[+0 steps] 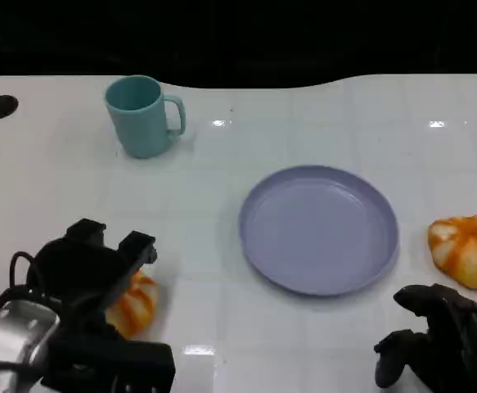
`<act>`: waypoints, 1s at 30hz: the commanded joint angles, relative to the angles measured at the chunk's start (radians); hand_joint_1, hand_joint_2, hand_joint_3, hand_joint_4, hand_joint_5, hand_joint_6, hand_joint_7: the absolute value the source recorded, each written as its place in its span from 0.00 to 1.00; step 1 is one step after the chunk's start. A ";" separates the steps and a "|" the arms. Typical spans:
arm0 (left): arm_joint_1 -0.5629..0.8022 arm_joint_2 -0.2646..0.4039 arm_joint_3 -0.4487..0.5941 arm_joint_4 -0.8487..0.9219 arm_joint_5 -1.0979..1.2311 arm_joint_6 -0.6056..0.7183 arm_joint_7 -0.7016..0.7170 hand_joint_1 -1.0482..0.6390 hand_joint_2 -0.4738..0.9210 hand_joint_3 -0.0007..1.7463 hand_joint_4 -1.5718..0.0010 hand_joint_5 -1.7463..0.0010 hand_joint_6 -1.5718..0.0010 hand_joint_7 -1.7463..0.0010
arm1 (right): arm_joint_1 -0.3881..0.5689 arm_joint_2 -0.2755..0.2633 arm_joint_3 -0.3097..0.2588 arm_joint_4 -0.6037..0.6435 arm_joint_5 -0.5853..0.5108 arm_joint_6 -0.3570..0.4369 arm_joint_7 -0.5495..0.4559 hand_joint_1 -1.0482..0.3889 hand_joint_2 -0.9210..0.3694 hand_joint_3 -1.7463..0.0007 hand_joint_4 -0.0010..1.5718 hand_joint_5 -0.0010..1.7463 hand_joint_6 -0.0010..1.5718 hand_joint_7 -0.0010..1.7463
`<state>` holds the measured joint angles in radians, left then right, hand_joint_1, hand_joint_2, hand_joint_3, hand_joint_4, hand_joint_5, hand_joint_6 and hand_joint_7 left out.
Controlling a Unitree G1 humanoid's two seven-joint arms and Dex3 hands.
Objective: Grasp the bread from the table and place it into the plate.
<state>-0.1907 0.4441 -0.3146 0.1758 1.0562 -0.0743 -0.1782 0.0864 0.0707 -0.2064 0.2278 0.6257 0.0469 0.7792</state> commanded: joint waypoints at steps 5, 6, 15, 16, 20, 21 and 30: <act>-0.097 0.002 -0.077 0.230 -0.022 0.042 0.055 0.00 0.85 0.00 1.00 0.09 1.00 0.32 | 0.011 -0.011 -0.002 -0.012 -0.001 -0.012 -0.006 0.31 0.00 0.82 1.00 0.36 1.00 0.13; -0.103 0.002 -0.081 0.253 -0.034 0.035 0.071 0.00 0.84 0.01 1.00 0.08 1.00 0.31 | 0.012 -0.010 -0.001 -0.015 -0.001 -0.012 -0.011 0.31 0.00 0.82 1.00 0.36 1.00 0.13; -0.147 0.018 -0.113 0.406 -0.115 -0.093 0.273 0.20 0.47 0.92 0.17 0.11 0.48 0.26 | 0.010 -0.012 0.001 -0.014 -0.001 -0.011 -0.013 0.31 0.00 0.82 1.00 0.36 1.00 0.14; -0.153 0.018 -0.115 0.426 -0.122 -0.108 0.299 0.21 0.48 0.96 0.13 0.10 0.37 0.28 | 0.009 -0.012 0.001 -0.012 0.000 -0.011 -0.011 0.31 0.00 0.82 1.00 0.36 1.00 0.13; -0.184 0.004 -0.127 0.532 -0.144 -0.158 0.417 0.21 0.46 1.00 0.07 0.09 0.30 0.28 | 0.011 -0.012 0.003 -0.017 0.000 -0.011 -0.012 0.31 0.00 0.82 1.00 0.36 1.00 0.13; -0.193 0.001 -0.132 0.561 -0.150 -0.174 0.451 0.21 0.46 1.00 0.07 0.06 0.31 0.26 | 0.012 -0.013 0.003 -0.017 -0.001 -0.012 -0.012 0.31 0.00 0.82 1.00 0.36 1.00 0.13; -0.285 -0.030 -0.200 0.828 -0.149 -0.312 0.792 0.19 0.47 1.00 0.00 0.00 0.37 0.05 | 0.004 -0.014 -0.001 -0.009 0.005 -0.009 -0.012 0.32 0.00 0.82 1.00 0.36 1.00 0.14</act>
<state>-0.4838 0.4096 -0.4902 0.9324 0.9004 -0.3759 0.5680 0.0916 0.0681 -0.1986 0.2190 0.6266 0.0454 0.7702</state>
